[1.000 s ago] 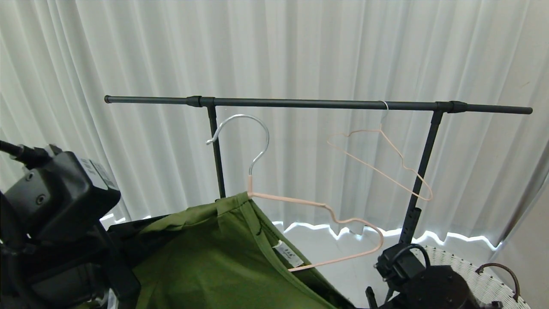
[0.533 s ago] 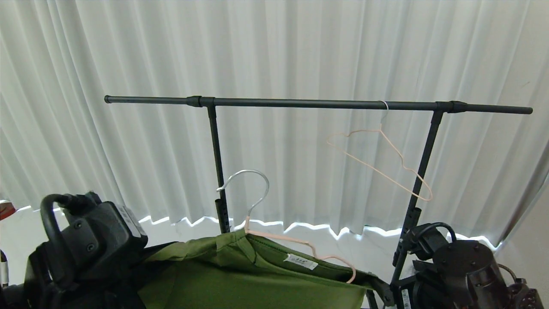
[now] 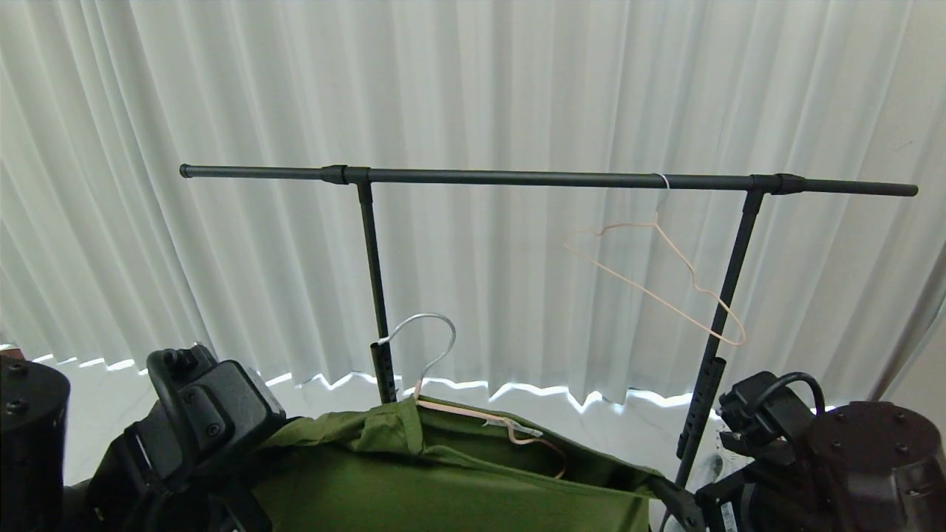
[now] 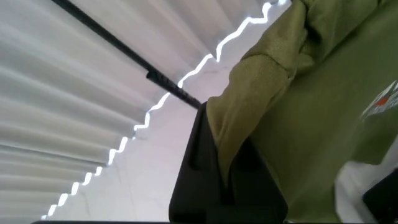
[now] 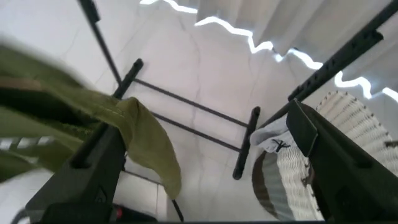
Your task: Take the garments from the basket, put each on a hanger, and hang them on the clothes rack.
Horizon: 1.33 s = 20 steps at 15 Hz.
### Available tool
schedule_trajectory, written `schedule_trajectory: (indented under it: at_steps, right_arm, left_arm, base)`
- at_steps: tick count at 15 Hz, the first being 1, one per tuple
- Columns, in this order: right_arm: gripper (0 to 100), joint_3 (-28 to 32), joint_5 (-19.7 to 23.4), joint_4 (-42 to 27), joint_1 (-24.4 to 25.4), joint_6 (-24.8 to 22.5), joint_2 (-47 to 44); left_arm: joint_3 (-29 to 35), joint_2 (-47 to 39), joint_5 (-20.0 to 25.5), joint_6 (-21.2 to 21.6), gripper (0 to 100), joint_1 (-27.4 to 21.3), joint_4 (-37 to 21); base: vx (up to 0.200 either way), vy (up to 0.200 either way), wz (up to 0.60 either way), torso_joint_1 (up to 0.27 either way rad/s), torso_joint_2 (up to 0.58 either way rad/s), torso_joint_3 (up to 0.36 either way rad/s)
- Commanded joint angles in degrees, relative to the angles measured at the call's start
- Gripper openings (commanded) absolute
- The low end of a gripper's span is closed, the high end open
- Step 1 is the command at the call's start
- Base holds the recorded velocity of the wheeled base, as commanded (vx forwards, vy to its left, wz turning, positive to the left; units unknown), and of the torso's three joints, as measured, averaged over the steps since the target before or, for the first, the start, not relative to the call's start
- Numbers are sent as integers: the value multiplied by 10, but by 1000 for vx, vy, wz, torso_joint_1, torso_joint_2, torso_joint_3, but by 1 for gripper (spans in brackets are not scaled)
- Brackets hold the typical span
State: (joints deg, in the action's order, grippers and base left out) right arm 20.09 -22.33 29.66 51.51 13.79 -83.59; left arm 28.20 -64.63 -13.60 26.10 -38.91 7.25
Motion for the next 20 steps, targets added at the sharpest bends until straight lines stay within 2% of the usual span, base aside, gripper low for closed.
schedule_trajectory:
  at_steps: [1, 4, 8, 9, 13, 15, 17, 20]
  right_arm:
    - [100, 7, 45, -39, 45, -27, 77]
    - [100, 9, 94, -53, 51, -95, 106]
    - [100, 51, 152, -56, 52, -124, 106]
    - [100, 72, 192, -58, 52, -151, 99]
    - [100, 125, 293, -109, 53, -227, 77]
    - [100, 161, 313, -131, 65, -248, 48]
    - [100, 192, 316, -147, 83, -248, 26]
    - [100, 221, 316, -158, 107, -246, -10]
  left_arm:
    - [0, -5, 12, -18, 0, -10, 8]
    - [-2, 9, 36, -43, 0, -29, 20]
    - [-8, 25, 77, -44, 0, -31, 22]
    - [-9, 34, 96, -44, 0, -35, 22]
    - [-9, 49, 138, -43, 0, -42, 22]
    - [-8, 50, 145, -43, 0, -59, 29]
    - [-10, 44, 145, -43, 0, -64, 57]
    - [-10, 44, 146, -39, 0, -64, 63]
  base:
    - [0, 0, 0, 0, 0, 0]
    - [0, 0, 0, 0, 0, 0]
    - [0, 0, 0, 0, 0, 0]
    - [0, 0, 0, 0, 0, 0]
    - [0, 0, 0, 0, 0, 0]
    - [0, 0, 0, 0, 0, 0]
    - [0, 0, 0, 0, 0, 0]
    - [0, 0, 0, 0, 0, 0]
